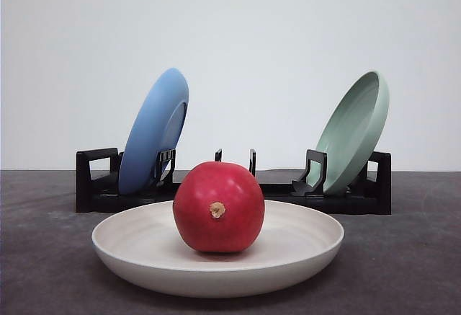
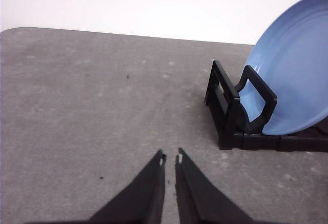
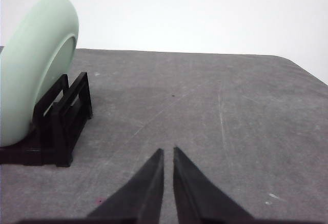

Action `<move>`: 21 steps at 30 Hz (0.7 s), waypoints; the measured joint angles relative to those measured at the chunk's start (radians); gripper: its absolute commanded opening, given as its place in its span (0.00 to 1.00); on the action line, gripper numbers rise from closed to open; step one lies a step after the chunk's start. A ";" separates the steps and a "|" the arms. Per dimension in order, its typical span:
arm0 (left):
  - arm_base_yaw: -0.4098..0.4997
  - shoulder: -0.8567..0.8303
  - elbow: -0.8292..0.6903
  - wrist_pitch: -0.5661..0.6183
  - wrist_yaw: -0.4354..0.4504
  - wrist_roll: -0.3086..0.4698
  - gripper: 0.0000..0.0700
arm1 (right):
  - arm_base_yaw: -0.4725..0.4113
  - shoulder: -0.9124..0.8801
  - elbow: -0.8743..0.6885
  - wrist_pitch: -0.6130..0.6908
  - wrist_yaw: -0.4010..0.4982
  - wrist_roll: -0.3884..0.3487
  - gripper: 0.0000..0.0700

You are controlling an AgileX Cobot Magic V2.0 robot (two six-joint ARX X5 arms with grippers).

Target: Place pomegranate in white plate

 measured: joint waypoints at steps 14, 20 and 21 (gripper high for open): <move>0.000 0.000 0.000 0.000 0.000 0.000 0.02 | 0.000 0.000 0.000 0.000 0.000 0.000 0.04; 0.000 0.000 0.000 0.000 0.000 0.000 0.02 | 0.000 0.000 0.000 0.000 0.000 0.000 0.04; 0.000 0.000 0.000 0.000 0.000 0.000 0.02 | 0.000 0.000 0.000 0.000 0.000 0.000 0.04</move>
